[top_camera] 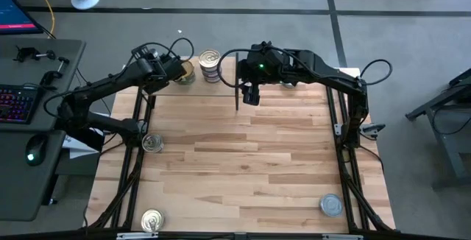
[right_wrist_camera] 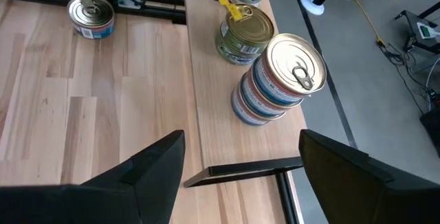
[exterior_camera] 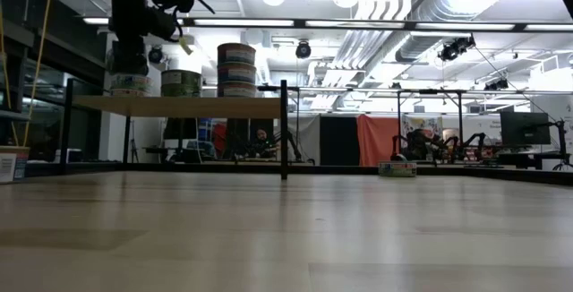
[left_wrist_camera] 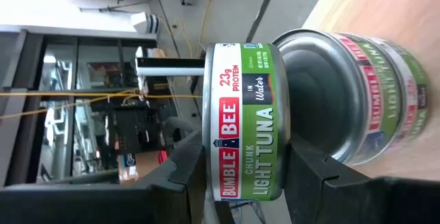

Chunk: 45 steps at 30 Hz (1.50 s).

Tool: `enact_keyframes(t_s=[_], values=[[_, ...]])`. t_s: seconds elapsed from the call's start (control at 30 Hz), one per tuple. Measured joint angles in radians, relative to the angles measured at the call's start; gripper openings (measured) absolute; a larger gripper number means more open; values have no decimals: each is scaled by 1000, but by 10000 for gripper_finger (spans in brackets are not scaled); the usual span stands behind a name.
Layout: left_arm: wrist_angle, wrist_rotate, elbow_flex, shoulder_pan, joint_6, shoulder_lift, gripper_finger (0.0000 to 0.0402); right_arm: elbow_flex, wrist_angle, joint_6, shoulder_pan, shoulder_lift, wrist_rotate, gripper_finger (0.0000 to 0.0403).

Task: Stack canned seafood by type on shelf
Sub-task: Stack the green-white tuna can on top of the green-white tuna cans on the shelf, then stack the blue-pink tuna can on top of the blue-pink tuna cans on the shelf

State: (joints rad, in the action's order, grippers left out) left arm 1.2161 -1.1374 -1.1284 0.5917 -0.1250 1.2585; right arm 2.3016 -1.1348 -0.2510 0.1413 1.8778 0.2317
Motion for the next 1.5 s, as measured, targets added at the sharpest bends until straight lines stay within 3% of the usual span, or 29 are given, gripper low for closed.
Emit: enact_keyframes(t_s=[0.23, 0.47, 0.6, 0.93, 1.5], values=[[-52, 14, 0, 4, -36, 0, 123, 0, 0, 0, 0, 0, 0, 277], [-37, 104, 2, 5, -78, 2, 214, 0, 1, 0, 0, 0, 0, 277], [-31, 120, 2, 6, -91, 1, 237, 0, 1, 0, 0, 0, 0, 277], [-2, 122, -35, 5, -107, 1, 242, 0, 4, 0, 0, 0, 0, 277], [125, 251, -96, -17, -45, -2, 243, 0, 24, -18, 3, 0, 0, 277]])
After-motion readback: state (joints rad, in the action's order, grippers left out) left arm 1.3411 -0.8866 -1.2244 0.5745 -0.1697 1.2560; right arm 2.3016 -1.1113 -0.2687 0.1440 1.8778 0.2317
